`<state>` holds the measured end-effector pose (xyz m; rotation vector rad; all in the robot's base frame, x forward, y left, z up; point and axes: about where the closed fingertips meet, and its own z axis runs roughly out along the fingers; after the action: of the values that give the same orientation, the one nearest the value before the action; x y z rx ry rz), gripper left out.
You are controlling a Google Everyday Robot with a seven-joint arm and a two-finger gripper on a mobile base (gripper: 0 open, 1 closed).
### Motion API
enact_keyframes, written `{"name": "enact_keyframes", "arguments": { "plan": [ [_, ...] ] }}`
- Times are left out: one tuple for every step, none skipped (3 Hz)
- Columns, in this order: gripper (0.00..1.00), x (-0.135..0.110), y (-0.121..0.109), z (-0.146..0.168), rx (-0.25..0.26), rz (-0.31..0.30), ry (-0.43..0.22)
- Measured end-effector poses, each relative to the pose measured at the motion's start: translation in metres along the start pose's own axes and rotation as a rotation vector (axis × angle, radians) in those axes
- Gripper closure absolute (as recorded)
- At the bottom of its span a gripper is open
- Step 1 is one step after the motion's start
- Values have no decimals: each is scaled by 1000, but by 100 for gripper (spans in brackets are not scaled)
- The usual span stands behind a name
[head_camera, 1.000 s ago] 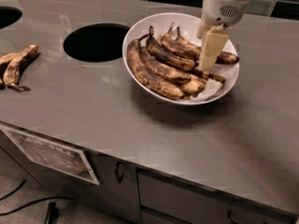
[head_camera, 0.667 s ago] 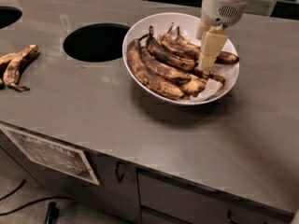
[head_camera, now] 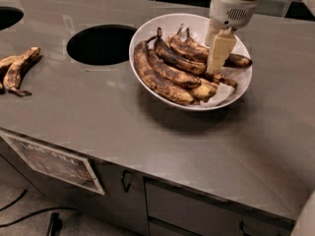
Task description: Pick banana from white bowl
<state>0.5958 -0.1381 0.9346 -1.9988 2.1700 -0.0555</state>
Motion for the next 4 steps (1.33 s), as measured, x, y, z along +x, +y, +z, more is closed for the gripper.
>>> {"name": "enact_keyframes", "arguments": {
  "plan": [
    [41, 0, -1, 1, -2, -1, 3],
    [48, 1, -1, 3, -5, -2, 9],
    [67, 1, -1, 3, -5, -2, 9],
    [91, 1, -1, 3, -5, -2, 9]
  ]
}}
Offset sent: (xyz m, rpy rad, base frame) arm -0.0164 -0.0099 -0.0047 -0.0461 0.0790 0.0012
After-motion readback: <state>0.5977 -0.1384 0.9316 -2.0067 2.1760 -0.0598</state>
